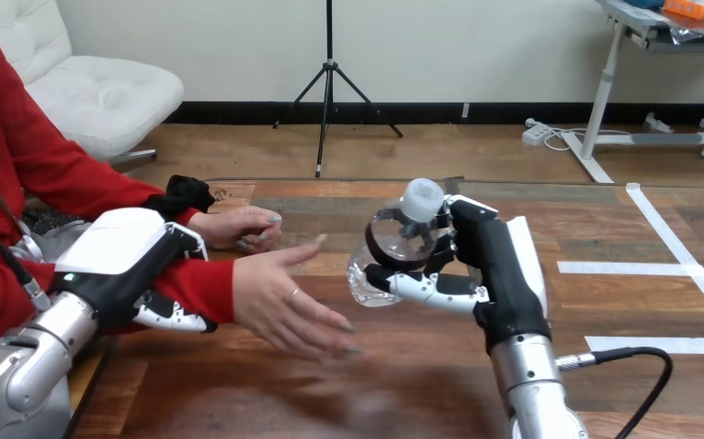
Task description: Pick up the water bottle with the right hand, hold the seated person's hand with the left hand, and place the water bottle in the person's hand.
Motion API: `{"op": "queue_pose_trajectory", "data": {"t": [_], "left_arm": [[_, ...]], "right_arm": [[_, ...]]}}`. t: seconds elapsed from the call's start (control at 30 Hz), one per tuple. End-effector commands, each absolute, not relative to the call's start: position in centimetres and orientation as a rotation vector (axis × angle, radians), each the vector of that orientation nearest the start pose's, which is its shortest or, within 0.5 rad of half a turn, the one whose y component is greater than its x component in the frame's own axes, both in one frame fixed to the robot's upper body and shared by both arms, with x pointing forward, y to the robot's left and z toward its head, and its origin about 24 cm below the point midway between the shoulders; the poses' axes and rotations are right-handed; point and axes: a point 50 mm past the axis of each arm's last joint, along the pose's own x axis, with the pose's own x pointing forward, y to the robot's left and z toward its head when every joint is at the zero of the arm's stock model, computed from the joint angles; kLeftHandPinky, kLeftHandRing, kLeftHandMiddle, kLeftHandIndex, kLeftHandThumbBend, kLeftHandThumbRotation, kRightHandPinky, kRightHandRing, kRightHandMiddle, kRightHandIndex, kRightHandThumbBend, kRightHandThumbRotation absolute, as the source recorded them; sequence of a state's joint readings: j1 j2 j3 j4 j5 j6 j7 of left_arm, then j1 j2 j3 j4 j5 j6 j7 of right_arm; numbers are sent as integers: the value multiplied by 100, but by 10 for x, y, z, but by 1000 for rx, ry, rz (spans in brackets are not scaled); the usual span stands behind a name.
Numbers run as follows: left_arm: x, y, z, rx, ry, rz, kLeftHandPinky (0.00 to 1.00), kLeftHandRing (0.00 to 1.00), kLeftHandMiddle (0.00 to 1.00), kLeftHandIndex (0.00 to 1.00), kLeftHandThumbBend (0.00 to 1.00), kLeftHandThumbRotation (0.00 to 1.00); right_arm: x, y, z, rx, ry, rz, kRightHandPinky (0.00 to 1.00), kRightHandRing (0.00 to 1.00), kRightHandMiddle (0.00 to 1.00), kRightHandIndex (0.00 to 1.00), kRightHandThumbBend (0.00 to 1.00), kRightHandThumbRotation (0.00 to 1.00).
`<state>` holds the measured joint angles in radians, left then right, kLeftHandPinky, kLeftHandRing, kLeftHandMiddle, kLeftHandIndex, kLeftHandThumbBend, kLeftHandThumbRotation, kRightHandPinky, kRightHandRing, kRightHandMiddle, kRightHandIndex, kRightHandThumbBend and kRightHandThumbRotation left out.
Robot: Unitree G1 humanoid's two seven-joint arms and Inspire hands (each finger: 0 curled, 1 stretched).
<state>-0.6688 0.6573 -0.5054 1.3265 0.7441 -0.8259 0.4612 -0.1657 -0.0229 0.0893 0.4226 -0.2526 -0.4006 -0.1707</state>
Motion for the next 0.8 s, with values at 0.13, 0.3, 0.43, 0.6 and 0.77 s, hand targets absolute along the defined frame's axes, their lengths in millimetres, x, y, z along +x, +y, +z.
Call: {"op": "queue_pose_trajectory", "data": {"t": [0.13,0.3,0.43,0.6,0.77], "left_arm": [[336,232,76,1265,-456,-314,28,35,44,46,72,25],[336,229,80,1246,-485,-317,28,36,44,46,72,25],[337,226,85,1239,-514,-321,28,36,44,46,72,24],[339,222,89,1242,-545,-327,29,36,44,46,72,25],[340,216,95,1238,-584,-344,30,36,44,46,70,25]], "right_arm": [[294,-107,54,-242,-316,56,33,39,55,53,85,0],[295,-106,53,-249,-314,62,35,40,54,53,85,0],[295,-104,50,-253,-310,67,36,40,54,53,85,0],[296,-102,49,-254,-305,71,36,40,54,53,85,0],[295,-101,47,-256,-299,76,36,40,54,53,85,0]]}}
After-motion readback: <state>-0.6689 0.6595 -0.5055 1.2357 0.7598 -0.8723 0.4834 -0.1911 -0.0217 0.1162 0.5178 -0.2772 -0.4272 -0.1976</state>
